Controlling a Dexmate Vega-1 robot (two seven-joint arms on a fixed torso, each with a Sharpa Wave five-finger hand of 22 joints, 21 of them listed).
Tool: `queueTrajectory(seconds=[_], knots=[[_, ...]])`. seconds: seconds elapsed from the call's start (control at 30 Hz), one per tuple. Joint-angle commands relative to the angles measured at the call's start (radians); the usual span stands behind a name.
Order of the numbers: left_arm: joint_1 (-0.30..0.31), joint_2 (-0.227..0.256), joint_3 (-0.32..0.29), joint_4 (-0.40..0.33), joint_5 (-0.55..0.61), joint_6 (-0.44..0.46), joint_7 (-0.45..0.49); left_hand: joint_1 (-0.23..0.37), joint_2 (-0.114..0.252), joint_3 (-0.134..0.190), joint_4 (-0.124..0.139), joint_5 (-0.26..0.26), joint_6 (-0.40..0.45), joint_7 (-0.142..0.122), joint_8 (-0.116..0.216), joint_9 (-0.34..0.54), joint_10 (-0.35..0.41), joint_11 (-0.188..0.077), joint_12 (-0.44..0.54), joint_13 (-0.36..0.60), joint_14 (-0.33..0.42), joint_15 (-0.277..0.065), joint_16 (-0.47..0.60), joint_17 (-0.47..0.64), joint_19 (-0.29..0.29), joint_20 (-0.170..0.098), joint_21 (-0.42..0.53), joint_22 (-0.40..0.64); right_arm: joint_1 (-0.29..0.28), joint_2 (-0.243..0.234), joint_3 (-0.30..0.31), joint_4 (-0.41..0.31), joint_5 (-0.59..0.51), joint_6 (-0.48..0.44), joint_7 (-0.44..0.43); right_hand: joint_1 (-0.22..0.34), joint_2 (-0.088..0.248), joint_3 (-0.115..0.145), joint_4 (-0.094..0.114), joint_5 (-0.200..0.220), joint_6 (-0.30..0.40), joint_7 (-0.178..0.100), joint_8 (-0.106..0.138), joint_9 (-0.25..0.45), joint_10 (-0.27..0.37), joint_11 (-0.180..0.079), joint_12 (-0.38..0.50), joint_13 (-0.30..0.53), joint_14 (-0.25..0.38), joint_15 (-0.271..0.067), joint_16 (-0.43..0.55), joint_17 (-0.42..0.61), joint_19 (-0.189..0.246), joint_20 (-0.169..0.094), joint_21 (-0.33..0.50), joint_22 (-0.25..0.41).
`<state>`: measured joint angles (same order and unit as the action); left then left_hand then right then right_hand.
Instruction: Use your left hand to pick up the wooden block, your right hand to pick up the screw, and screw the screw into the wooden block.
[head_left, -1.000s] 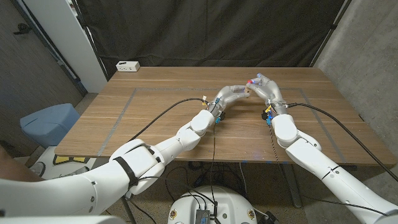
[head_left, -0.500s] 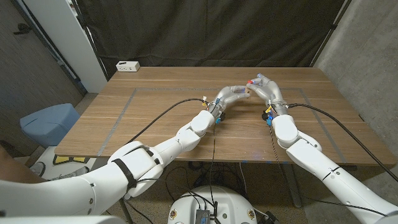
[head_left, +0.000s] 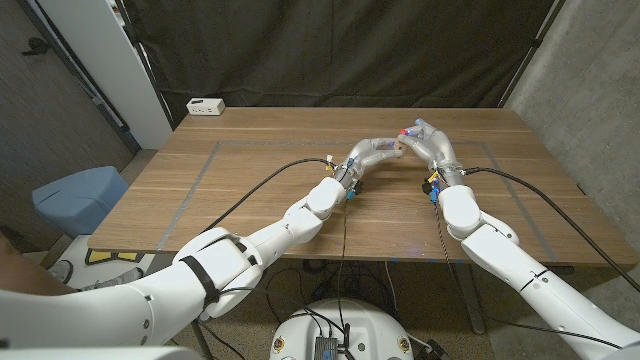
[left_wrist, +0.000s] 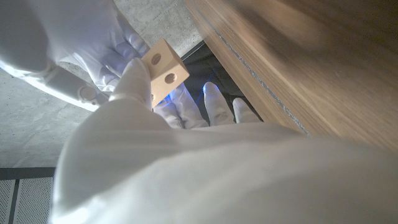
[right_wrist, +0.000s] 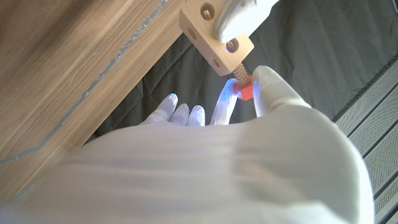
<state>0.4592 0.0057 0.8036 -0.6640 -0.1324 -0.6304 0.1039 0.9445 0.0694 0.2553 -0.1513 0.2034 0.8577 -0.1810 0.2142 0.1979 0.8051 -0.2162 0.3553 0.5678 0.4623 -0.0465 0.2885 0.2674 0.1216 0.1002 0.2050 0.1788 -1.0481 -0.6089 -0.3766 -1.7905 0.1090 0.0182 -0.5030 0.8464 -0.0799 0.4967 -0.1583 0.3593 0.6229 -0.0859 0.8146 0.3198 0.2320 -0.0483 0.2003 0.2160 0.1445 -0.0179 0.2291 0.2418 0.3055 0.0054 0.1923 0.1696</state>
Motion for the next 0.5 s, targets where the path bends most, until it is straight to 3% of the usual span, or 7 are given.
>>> queueTrajectory(seconds=[0.03,0.5], knots=[[-0.003,-0.003,0.0,0.005,0.0,0.002,0.0,0.004,0.011,0.005,0.005,0.004,0.01,0.0,0.005,0.005,0.006,-0.001,0.005,0.004,0.009,-0.117,-0.003,0.001,0.008,-0.003,0.003,0.006,0.0,0.004,0.0,0.012,0.004,0.009,0.002,0.002,0.008,-0.003,-0.002,0.005,-0.003,-0.003,0.007,0.002,-0.002,0.002,0.002,0.005,0.005,0.001,0.002,0.001,0.008,-0.001,0.003,0.003],[-0.003,-0.001,0.0,0.005,-0.001,0.002,-0.002,0.006,0.013,0.006,0.004,0.005,0.008,-0.001,0.004,0.005,0.007,-0.001,0.004,0.005,0.009,-0.116,-0.004,0.002,0.008,-0.002,0.003,0.006,0.001,0.007,-0.004,0.019,0.002,0.015,0.001,0.001,0.008,-0.004,-0.002,0.007,-0.004,-0.004,0.011,0.001,-0.001,0.004,0.003,0.005,0.006,0.001,0.001,0.001,0.008,0.0,0.002,0.003]])
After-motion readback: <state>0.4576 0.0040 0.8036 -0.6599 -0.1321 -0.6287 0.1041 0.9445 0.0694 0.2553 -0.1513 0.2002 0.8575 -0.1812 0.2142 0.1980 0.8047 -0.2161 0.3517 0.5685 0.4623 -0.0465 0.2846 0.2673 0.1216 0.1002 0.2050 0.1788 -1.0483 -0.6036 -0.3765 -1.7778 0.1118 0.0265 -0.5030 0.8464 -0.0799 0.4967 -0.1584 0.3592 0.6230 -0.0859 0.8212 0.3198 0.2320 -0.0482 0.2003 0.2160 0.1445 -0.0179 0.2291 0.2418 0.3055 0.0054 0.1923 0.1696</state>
